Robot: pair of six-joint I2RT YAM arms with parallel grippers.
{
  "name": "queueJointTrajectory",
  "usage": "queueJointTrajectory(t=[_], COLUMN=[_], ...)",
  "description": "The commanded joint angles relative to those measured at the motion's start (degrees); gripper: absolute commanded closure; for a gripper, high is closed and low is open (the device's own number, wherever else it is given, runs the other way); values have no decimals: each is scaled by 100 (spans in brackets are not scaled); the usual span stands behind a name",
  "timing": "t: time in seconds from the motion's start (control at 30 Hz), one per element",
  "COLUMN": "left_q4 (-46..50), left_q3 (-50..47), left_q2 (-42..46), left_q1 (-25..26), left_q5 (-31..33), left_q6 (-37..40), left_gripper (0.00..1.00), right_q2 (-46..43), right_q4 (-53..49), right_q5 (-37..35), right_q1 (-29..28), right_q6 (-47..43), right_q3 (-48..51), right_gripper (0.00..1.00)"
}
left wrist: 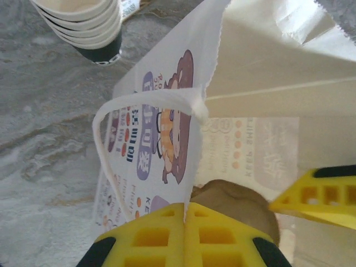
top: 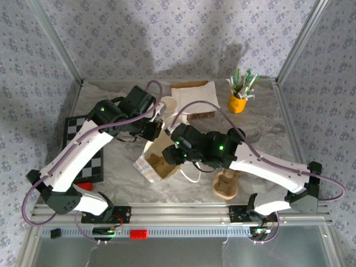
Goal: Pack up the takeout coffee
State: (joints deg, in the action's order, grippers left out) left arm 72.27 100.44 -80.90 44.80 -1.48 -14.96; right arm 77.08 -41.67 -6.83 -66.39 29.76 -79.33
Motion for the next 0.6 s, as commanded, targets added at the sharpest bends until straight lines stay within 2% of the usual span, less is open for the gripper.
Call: queueJointTrajectory(t=[0.0,0.07,0.13,0.27,0.4,0.57], left_q4=[296,300,387,573,367,-409], left_q3=[324,350,518,739,337,-557], left_q2=[-83,-116,-195,-358,-270,13], left_q1=[63,168,237,345,461,532], left_q5=[519,805,1114,1726,1719,1477], left_q6=[281,319,351,372,176,-323], left_gripper=[100,100,100,100,100,100], right_q2=[-209,-192,-158,-169,-115,-152], right_q4=[99,207,294,1124,1562,2001], right_q5=[-99,-24,-3,325,317,187], right_q1=[45,38,38,63,100,67], right_q6=[135,155,190,175,179,158], right_q3=[150,255,378,914,1490,2085], right_gripper=[60,60,65,68,75,75])
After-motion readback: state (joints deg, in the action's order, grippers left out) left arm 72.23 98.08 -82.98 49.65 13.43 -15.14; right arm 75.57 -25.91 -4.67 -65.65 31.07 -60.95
